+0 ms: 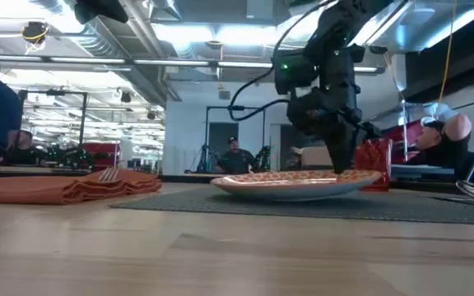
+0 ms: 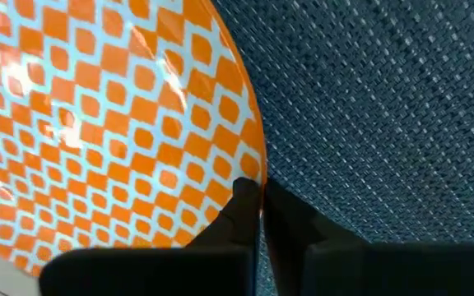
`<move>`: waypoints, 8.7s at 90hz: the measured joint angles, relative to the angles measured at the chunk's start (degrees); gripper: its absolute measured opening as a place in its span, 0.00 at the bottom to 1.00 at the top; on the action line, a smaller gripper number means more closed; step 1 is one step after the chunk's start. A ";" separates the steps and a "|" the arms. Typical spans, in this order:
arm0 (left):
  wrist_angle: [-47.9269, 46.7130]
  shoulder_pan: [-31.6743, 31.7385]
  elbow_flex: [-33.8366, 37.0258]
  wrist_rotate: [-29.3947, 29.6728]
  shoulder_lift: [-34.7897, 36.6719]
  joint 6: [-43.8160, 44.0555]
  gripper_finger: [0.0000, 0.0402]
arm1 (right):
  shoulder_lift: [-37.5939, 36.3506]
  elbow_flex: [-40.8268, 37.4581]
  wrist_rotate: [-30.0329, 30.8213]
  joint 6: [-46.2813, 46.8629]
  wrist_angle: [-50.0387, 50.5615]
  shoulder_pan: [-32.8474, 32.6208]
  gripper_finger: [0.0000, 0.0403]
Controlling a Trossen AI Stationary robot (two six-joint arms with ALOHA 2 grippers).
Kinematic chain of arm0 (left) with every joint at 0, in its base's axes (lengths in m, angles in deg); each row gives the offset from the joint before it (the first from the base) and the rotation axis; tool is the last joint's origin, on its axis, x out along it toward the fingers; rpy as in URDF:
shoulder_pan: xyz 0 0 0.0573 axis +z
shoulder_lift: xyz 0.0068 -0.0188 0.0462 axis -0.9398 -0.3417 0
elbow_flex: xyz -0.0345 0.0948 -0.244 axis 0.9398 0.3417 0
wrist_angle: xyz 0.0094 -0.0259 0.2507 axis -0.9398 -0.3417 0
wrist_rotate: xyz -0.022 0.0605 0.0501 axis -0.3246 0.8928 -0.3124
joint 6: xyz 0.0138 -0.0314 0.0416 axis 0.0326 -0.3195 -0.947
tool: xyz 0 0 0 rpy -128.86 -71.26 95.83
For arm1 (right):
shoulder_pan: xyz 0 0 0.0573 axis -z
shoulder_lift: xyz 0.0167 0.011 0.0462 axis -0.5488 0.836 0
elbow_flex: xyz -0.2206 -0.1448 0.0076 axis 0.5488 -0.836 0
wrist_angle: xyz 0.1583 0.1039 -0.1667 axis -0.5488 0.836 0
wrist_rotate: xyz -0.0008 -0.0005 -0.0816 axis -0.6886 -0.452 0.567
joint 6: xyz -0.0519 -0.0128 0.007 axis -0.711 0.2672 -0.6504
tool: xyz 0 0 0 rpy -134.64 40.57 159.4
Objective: Set table place
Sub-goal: Put the orange plate on the gray tablemat to the left of the silver fork, then adjust the gray tablemat
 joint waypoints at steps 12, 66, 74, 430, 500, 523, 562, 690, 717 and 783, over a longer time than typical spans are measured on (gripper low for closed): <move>0.00 0.00 0.00 0.02 0.00 0.00 0.00 | 0.02 -0.80 0.26 0.00 -0.15 0.00 0.00; 0.02 0.00 0.00 0.00 0.00 0.17 0.00 | 0.02 -3.59 0.46 3.80 -0.68 0.00 0.09; 0.00 0.00 0.00 0.00 0.00 0.15 0.00 | 0.02 -3.59 0.17 4.77 -0.72 0.00 0.14; -3.17 -2.25 0.00 -1.08 0.04 4.54 0.00 | 14.00 13.94 2.96 -7.49 -40.24 -4.69 0.00; -3.53 -2.25 0.00 -1.08 0.04 5.79 0.00 | 20.15 14.00 4.69 -2.84 -40.73 -2.69 0.00; -4.23 -2.25 0.00 -1.08 0.04 5.79 0.00 | 20.15 14.00 5.46 -2.71 -40.73 -0.30 0.00; -5.08 -2.27 0.00 -1.08 0.04 5.79 0.00 | 19.38 16.81 -0.50 -4.67 -41.03 0.27 0.00; -5.22 -2.27 0.00 -1.05 -0.07 5.31 0.00 | 18.26 23.58 2.45 -6.45 -31.70 -0.58 0.00; -7.78 -2.25 0.00 -1.03 -0.07 5.75 0.00 | 18.58 23.34 4.90 -9.90 -26.39 -8.09 0.00; -7.70 -2.27 0.00 -1.03 -0.13 6.01 0.00 | 24.04 23.36 2.87 -8.63 -31.40 -8.96 0.00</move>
